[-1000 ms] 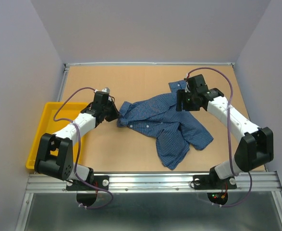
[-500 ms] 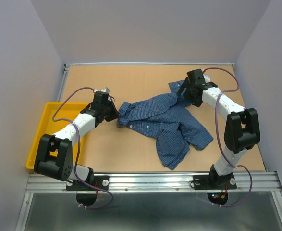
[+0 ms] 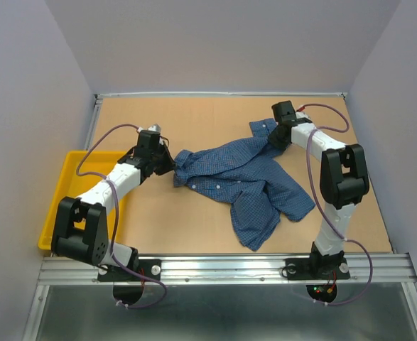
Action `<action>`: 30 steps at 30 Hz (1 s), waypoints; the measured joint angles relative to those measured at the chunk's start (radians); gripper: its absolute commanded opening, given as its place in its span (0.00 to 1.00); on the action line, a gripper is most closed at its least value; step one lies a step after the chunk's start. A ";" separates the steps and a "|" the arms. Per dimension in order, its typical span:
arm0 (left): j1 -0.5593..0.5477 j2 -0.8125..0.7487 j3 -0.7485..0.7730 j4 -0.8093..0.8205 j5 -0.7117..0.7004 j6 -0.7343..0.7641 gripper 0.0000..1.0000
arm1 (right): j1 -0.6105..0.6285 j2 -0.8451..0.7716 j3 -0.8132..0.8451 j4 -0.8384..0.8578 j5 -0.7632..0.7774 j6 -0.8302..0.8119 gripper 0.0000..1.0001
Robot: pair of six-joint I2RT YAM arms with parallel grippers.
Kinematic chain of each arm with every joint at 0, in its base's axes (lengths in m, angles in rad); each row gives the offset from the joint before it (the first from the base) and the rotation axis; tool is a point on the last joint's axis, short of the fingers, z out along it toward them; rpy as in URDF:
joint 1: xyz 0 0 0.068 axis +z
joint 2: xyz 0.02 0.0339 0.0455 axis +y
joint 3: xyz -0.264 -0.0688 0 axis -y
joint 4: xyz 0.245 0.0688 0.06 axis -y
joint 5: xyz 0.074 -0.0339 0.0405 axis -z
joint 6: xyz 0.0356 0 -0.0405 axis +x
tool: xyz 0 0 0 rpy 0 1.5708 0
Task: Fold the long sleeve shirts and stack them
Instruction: Flatten the shirt out
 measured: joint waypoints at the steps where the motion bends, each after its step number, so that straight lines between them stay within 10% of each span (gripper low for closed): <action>1: 0.003 0.007 0.019 -0.005 0.000 0.000 0.00 | -0.003 0.004 0.009 0.002 0.000 -0.003 0.04; 11: 0.074 0.175 0.396 -0.079 0.013 -0.003 0.00 | -0.060 0.005 0.235 -0.023 -0.014 -0.111 0.01; 23: 0.138 0.571 1.478 -0.092 0.182 -0.081 0.00 | -0.206 0.019 1.121 0.056 -0.182 -0.340 0.00; 30: 0.177 0.312 1.221 0.076 0.257 -0.068 0.00 | -0.203 -0.269 0.871 0.157 -0.315 -0.379 0.01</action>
